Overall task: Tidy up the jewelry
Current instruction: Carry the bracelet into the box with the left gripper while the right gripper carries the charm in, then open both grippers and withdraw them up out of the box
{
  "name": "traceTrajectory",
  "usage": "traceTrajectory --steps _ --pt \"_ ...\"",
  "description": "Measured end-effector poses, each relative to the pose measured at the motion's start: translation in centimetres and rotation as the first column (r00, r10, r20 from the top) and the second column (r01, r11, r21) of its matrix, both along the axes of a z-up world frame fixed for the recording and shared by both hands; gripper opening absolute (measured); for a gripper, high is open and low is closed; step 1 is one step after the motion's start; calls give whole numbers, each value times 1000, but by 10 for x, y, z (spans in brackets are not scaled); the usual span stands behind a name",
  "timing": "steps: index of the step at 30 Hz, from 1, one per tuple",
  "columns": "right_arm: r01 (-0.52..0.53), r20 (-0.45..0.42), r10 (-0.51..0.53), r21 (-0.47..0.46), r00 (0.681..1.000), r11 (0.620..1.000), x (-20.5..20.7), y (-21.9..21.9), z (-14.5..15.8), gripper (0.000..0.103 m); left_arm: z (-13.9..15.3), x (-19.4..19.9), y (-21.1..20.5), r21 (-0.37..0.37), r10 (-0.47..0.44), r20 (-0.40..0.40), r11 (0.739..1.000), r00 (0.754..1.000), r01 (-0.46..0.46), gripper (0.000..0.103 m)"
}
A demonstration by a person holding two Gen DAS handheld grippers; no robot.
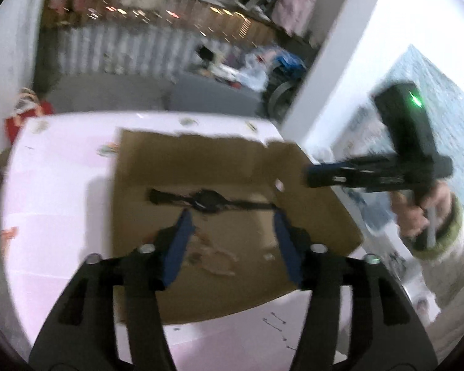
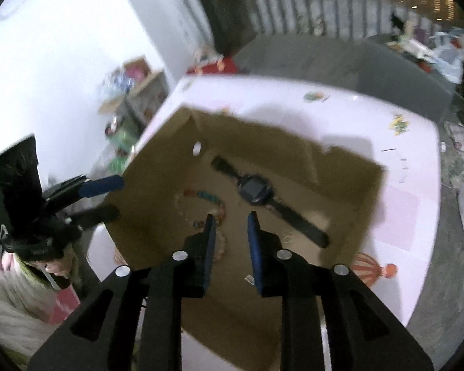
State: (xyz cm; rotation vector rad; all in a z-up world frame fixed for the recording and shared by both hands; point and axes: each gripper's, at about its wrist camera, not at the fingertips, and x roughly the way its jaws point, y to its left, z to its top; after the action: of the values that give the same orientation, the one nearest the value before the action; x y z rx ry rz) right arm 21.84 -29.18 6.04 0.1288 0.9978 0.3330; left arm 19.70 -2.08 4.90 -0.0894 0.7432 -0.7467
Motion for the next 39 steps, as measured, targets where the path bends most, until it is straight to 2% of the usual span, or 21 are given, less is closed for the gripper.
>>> traceTrajectory --steps 2,4,6,9,13,18,20,27,39 --pt "69 67 -69 -2 995 998 -22 -14 14 32 8 -4 16 0 70 30 998 997 -70 69" --pt "131 98 -131 12 986 991 -41 -27 18 42 10 -4 30 11 146 41 989 988 -147 78" --pt "177 90 -182 63 979 982 -57 -40 14 44 4 -4 40 23 191 25 981 981 -192 81" --pt "238 45 -243 101 969 966 -74 -54 -4 46 -12 6 43 61 263 -46 964 964 -260 83" --pt "249 -35 -246 140 969 958 -77 -53 -36 46 -34 18 34 94 261 -135 964 956 -250 83" --pt "280 -127 -266 110 956 954 -69 -46 -68 47 -55 19 27 36 232 -244 972 941 -231 83" --pt "280 -136 -267 90 954 956 -67 -43 -74 47 -58 16 26 38 253 -243 967 936 -252 83" --pt "299 -185 -277 104 943 949 -68 -45 -82 49 -59 12 15 100 262 -200 964 944 -246 83" --pt "311 -194 -293 69 936 948 -77 -41 -78 49 -50 -14 25 51 272 -232 962 934 -268 83"
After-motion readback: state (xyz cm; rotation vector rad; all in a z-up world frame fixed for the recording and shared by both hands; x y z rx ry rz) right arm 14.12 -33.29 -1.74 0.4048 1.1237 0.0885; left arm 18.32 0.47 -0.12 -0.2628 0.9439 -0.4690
